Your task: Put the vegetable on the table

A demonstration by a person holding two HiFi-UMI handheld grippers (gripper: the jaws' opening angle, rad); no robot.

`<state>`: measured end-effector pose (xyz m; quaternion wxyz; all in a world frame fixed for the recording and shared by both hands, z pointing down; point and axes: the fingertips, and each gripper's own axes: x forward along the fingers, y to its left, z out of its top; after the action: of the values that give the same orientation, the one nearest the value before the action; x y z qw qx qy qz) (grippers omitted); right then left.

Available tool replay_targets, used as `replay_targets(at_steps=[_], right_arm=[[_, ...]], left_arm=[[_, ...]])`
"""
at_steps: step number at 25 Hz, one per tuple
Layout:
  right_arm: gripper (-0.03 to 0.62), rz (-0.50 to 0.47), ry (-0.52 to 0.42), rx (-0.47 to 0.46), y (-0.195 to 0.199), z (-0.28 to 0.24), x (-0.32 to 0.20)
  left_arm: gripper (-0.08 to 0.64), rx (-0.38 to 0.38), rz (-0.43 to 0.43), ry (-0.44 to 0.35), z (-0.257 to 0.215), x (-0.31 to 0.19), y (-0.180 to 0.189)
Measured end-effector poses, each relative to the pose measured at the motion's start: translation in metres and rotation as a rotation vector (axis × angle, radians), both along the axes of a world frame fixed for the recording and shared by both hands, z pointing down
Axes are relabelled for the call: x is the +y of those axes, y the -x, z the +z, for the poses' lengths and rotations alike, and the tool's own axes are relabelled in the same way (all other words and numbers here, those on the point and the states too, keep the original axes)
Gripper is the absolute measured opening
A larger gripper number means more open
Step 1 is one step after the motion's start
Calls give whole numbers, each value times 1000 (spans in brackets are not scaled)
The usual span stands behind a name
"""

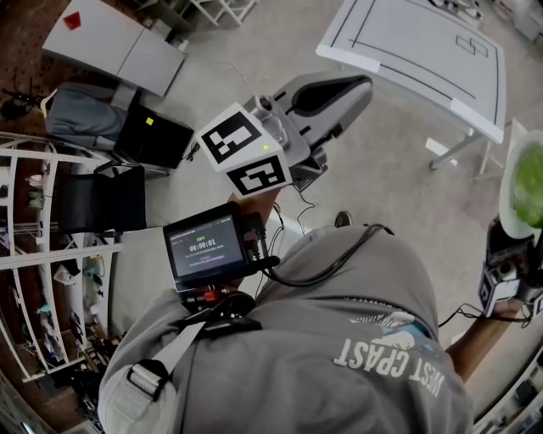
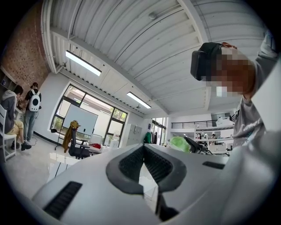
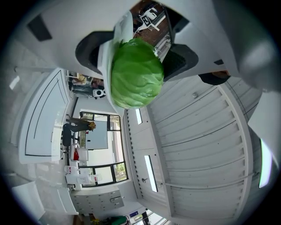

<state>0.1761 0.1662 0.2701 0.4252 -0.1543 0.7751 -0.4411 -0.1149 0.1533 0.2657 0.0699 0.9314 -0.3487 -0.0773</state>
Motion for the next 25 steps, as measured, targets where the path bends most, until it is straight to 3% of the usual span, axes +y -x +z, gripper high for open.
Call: replay_targets(at_steps=[7,14,21,25], right_arm=[[324,3,27,40,55,-5,-17],[324,48,33,99,57,-18,7],[324,35,55,141,70,-27,6],[324,26,65,130,67,-35,6]], left_arm=[[8,43,36,-27,2,-27,41],[8,98,70,-58,3,-16,50],[6,141,33,-15,9,-24,67],[8,126,27,8,4,-26,59]])
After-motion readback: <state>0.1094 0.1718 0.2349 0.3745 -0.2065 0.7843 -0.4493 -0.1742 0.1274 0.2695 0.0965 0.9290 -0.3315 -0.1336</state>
